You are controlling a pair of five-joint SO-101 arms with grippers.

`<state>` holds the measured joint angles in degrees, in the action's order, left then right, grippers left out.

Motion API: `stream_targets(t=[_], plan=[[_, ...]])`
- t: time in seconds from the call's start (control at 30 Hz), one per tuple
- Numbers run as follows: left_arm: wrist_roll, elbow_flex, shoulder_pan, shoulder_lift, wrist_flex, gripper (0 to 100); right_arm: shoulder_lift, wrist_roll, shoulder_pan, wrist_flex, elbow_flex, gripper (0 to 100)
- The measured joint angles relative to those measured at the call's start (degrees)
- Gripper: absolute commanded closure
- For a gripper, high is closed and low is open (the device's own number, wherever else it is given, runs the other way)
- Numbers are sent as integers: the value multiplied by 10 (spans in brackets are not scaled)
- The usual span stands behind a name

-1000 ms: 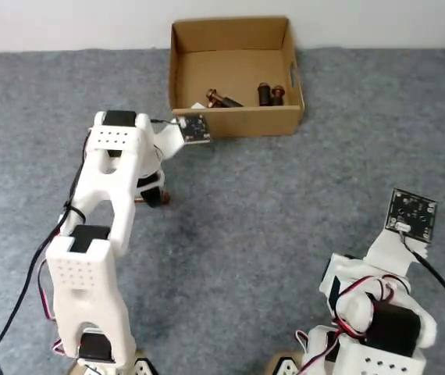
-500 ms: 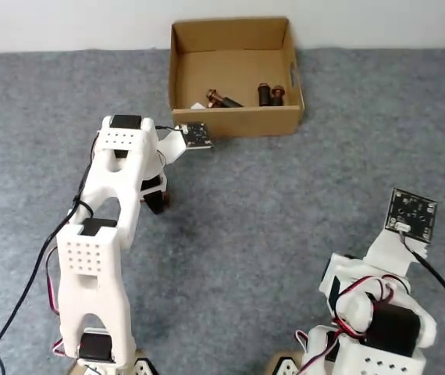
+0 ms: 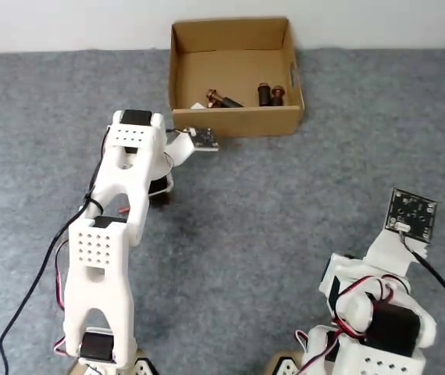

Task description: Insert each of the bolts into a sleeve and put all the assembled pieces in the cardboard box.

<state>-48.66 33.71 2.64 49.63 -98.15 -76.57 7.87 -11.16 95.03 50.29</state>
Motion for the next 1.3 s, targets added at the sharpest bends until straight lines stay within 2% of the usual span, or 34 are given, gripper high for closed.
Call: stream_targets(t=[0.17,0.4,0.53,0.67,0.83,1.1,1.3], plan=[[137,-21,1,-37,-3,995,0,0,0,0,0,990],[264,-199,25,-216,-5,995,0,-9,0,0,0,990],[289,-315,46,-322,-5,996,0,-11,0,0,0,990],[298,-375,52,-431,-2,996,0,-11,0,0,0,990],[325,-434,62,-581,57,996,-9,-11,0,-13,0,991],[335,-560,84,-780,175,996,-177,-69,25,-62,55,991],[440,-651,84,-905,292,996,-265,-73,79,-108,133,991]])
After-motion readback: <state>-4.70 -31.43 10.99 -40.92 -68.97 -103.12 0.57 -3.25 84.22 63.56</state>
